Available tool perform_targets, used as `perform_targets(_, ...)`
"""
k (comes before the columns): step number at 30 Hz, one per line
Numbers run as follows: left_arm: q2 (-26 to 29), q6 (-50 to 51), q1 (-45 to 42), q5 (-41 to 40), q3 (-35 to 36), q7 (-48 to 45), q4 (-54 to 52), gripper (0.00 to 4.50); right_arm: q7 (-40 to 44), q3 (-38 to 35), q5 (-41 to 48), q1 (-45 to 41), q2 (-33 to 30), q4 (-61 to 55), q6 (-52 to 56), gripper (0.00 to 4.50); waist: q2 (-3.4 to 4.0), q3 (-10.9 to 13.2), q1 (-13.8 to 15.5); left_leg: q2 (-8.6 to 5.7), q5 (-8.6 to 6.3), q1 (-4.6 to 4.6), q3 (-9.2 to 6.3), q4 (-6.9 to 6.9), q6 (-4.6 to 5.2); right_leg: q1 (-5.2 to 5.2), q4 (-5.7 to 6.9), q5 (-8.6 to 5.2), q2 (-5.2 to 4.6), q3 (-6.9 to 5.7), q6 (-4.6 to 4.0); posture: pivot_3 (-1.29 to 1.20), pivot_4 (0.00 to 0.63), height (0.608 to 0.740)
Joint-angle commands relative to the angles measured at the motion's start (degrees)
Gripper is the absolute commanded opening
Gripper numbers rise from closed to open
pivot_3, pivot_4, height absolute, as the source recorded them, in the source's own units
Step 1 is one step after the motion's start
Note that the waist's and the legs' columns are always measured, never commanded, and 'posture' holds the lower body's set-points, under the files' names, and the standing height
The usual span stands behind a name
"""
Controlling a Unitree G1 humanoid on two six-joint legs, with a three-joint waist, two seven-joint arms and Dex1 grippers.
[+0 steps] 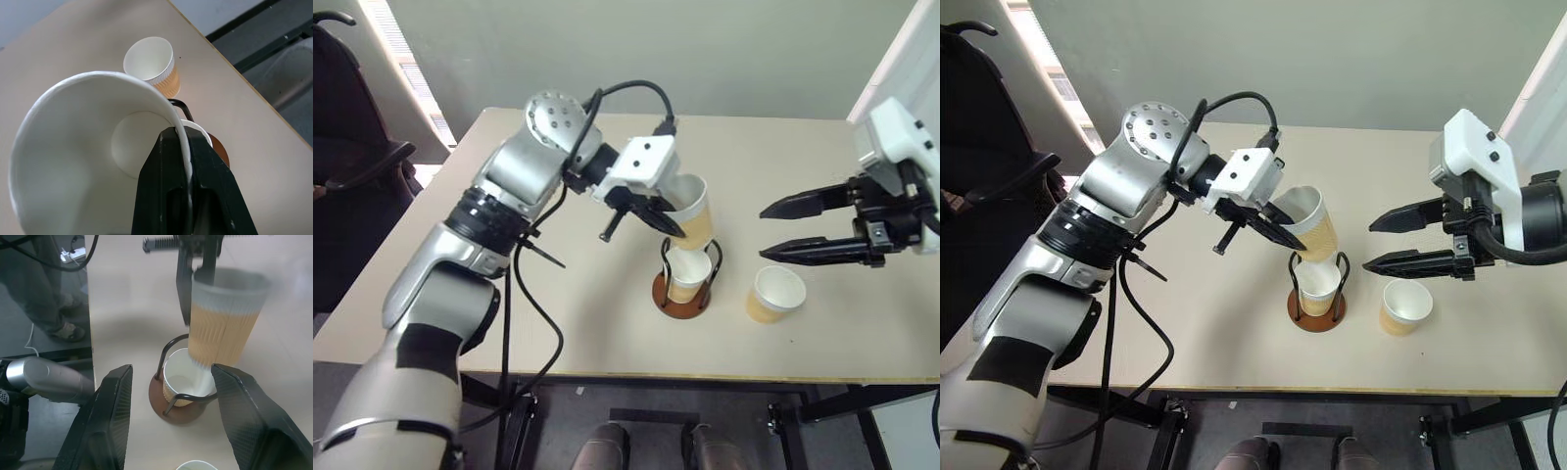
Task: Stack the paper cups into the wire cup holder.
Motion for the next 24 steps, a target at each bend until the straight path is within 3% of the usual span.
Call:
perform_targets(1,-1.65,-4.1,-2.07,0.88,-1.4,-2.27,2.16,0.07,-2.46,-3.83,2.7,0.64,-0.99,-1.73,1.01,2.62,0.01,0.0,0.05,0.0,0.0,-0.03,0.0,0.08,-0.01,0.01,0.0,-0.01,-0.01,0.01,0.06,0.0,0.15,0.74)
perform_targets(15,-0.17,-6.65,-0.55,-0.92,-8.81,-2.27,0.0,0.07,-7.17,-4.89,6.78,3.48,-1.5,-2.64,0.49,2.62,0.0,0.0,0.36,-0.12,-0.07,-0.45,0.08,0.63,-0.09,-0.06,-0.1,-0.03,-0.11,0.06,0.49,0.0,0.15,0.74)
perform_targets(22,-3.35,-9.15,0.41,2.99,-8.39,-2.27,2.2,0.07,-8.53,-4.39,8.4,4.09,-1.59,-3.51,0.56,2.62,0.0,0.0,0.55,-0.16,-0.07,-0.48,0.08,0.65,-0.08,-0.05,-0.11,-0.03,-0.15,0.06,0.55,0.0,0.15,0.74)
perform_targets(24,-4.47,-9.67,0.18,4.0,-7.99,-2.27,3.08,0.48,-8.64,-4.15,8.4,4.58,-1.94,-3.7,0.5,2.62,0.0,0.0,0.55,-0.17,-0.07,-0.47,0.09,0.66,-0.08,-0.05,-0.11,-0.03,-0.17,0.06,0.57,0.0,0.15,0.74)
